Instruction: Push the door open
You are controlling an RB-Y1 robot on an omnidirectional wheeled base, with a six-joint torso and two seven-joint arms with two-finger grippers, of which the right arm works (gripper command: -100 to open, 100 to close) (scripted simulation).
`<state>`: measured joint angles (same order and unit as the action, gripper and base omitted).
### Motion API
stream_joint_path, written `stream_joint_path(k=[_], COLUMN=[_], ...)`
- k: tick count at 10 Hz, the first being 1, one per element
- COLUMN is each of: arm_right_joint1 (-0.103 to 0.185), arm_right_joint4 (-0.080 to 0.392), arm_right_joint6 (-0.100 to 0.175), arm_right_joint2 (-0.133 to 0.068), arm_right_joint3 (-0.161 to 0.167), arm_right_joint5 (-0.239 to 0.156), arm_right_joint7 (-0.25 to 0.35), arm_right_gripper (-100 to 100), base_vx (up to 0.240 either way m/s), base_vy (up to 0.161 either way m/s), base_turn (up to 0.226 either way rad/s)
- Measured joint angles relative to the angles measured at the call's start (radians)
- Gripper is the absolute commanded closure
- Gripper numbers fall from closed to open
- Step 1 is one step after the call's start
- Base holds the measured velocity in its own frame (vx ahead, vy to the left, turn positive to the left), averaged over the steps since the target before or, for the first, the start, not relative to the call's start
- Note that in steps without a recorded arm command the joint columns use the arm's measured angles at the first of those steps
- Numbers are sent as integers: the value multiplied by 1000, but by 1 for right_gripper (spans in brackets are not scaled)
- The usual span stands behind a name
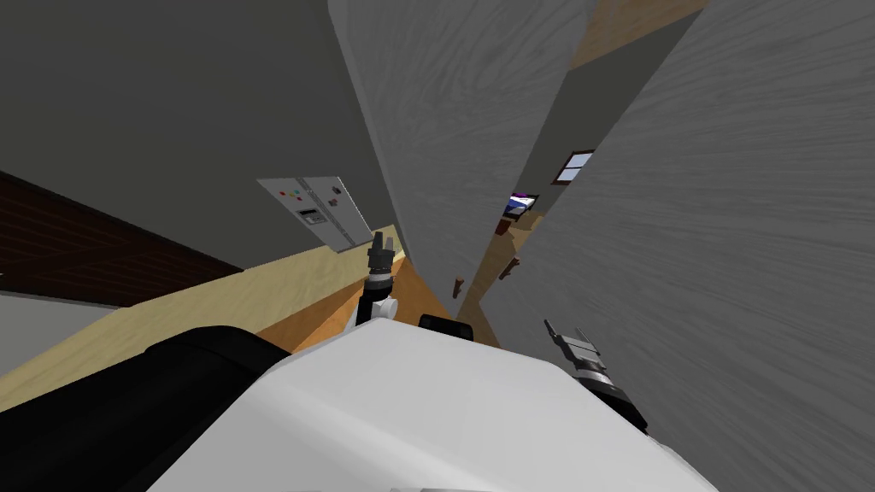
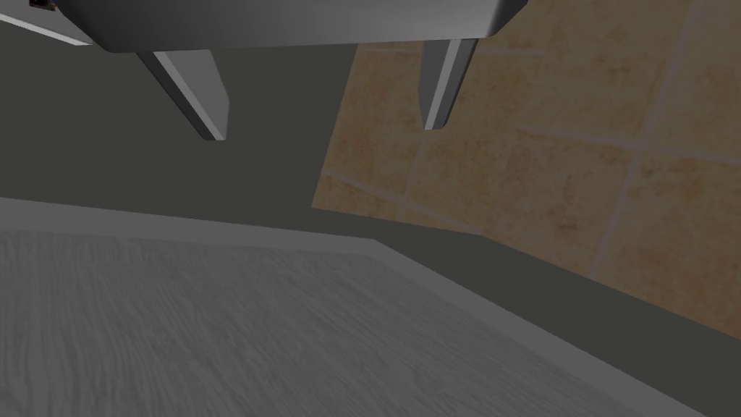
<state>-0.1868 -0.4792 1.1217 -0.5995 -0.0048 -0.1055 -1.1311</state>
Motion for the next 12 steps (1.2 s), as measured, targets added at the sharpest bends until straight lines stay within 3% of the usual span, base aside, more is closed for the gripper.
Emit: stream_joint_path(k=[1,4,5,6,7,8,9,12], arm_right_joint1=[-10,-19,-33,-23,-46,-45,-33,-75], arm_right_joint4=[-24,-7,-30,5,-28,-23,11,-40], arm_right_joint6=[-11,-15,-26,-14,-25,-30,-17,-48], arm_right_joint2=[-2,-8,-11,-16,-19,-24,-31,-46], arm_right_joint3=[-4,-13,-18,-18,-26,-31,-35,-59], arm_right_joint5=[-3,-9,-12,-12,-17,-20,-22,-38], arm_right_joint7=[-2,-4,-5,0,-3,-4,-1,-6], arm_right_gripper=[-100,-100,-100,-100,-100,-100,-100,-100], base_vx=[-33,-104,-88,-93,-95,-111,-121,-122], base_vy=[-54,-125,-162,-166,-152,-134,-145,-123], base_turn=[198,246,302,235,233,218,295,209])
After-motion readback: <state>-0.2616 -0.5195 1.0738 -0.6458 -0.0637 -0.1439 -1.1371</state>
